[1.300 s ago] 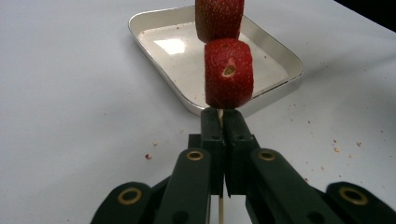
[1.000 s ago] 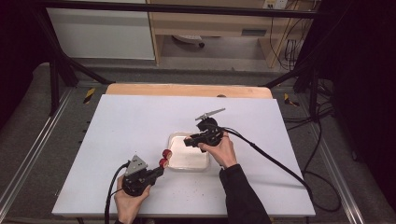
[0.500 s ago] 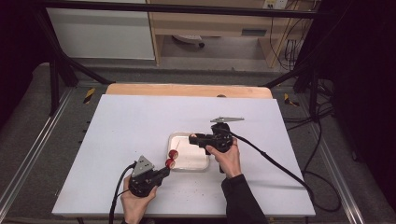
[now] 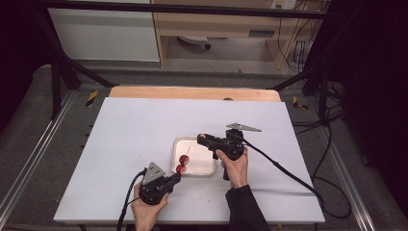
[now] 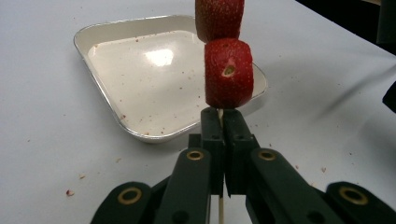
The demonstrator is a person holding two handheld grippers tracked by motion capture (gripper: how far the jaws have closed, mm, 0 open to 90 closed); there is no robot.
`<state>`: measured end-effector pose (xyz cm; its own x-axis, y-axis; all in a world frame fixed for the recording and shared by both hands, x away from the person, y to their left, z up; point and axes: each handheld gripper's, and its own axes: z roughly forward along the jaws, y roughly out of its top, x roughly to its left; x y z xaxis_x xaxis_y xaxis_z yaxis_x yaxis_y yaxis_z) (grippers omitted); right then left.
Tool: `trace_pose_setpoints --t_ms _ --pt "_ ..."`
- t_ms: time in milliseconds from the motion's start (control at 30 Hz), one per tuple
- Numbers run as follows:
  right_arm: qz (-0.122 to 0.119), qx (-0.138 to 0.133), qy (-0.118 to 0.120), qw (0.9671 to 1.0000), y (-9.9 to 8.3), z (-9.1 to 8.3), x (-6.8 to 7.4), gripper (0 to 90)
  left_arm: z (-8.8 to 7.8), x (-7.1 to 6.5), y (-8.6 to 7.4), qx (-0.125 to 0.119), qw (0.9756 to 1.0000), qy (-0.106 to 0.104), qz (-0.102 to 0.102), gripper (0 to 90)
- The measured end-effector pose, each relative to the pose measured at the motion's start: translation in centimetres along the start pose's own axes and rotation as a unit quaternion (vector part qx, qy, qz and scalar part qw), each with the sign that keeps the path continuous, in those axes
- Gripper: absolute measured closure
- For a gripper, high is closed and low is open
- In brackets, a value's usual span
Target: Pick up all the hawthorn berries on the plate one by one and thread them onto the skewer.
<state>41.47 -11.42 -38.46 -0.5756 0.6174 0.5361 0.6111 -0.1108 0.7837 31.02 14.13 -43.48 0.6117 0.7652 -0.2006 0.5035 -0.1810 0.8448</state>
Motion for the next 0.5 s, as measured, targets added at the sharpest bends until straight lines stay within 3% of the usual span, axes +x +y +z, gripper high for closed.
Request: trace_pose_setpoints --t_ms 267,500 --pt "0.012 -0.045 0.010 0.9989 -0.4 0.2 0.2 61.8 0.5 -0.8 0.1 -0.010 0.9998 -0.002 -0.016 88.4" --pt "0.008 -0.085 0.017 0.9962 -0.8 0.4 0.4 61.8 0.9 -1.4 0.4 -0.019 0.9993 -0.001 -0.033 88.4"
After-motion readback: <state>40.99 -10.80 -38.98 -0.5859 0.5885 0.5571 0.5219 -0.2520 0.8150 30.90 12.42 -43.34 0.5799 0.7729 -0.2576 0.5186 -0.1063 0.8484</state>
